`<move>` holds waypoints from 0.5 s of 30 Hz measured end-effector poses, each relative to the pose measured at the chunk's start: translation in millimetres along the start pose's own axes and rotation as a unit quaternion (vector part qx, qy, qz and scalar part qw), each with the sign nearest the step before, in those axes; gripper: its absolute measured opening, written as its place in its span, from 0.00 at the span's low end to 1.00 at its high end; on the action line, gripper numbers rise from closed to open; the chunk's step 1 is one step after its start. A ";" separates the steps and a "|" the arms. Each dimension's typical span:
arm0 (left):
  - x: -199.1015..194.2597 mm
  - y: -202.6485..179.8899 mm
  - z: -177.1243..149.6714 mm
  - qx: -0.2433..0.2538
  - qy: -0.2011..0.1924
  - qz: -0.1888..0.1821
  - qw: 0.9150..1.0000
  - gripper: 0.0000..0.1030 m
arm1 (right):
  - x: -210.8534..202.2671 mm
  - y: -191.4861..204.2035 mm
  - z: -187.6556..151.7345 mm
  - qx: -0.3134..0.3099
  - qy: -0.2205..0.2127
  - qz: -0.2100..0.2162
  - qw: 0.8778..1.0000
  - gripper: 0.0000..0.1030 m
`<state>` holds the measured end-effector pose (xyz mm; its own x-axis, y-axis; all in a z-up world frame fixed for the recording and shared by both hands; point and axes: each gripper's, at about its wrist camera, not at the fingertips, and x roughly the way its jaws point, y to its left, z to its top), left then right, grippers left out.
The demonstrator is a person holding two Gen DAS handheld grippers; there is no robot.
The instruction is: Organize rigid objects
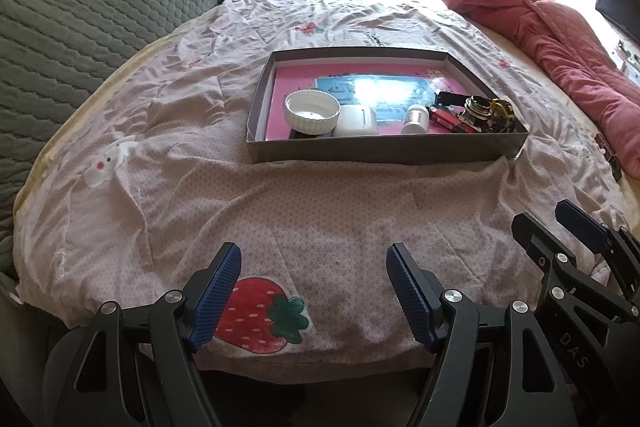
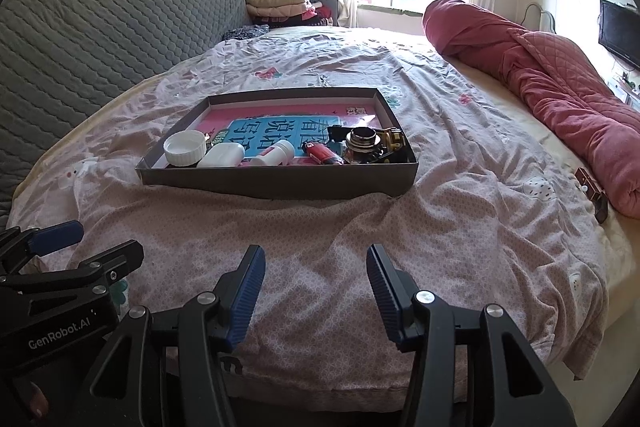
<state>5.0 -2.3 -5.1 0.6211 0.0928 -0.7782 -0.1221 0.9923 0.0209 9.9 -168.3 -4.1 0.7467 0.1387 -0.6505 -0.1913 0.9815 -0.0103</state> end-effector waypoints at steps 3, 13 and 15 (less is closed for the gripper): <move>0.2 0.6 0.0 -0.001 0.000 0.000 1.000 0.74 | -0.1 0.0 0.0 0.001 -0.001 0.000 1.000 0.51; 2.4 3.4 -0.2 -0.003 0.003 0.004 1.000 0.74 | -0.8 -1.5 0.0 0.001 -0.004 -0.002 1.000 0.51; 2.7 3.8 -0.4 -0.003 0.004 0.004 1.000 0.74 | -1.0 -2.6 -0.1 0.001 -0.004 -0.002 1.000 0.51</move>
<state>5.9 1.6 -7.3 0.6139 0.1011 -0.7829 -0.1328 0.9909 0.0238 9.6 -171.0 -3.5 0.7528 0.1355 -0.6441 -0.1862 0.9825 -0.0109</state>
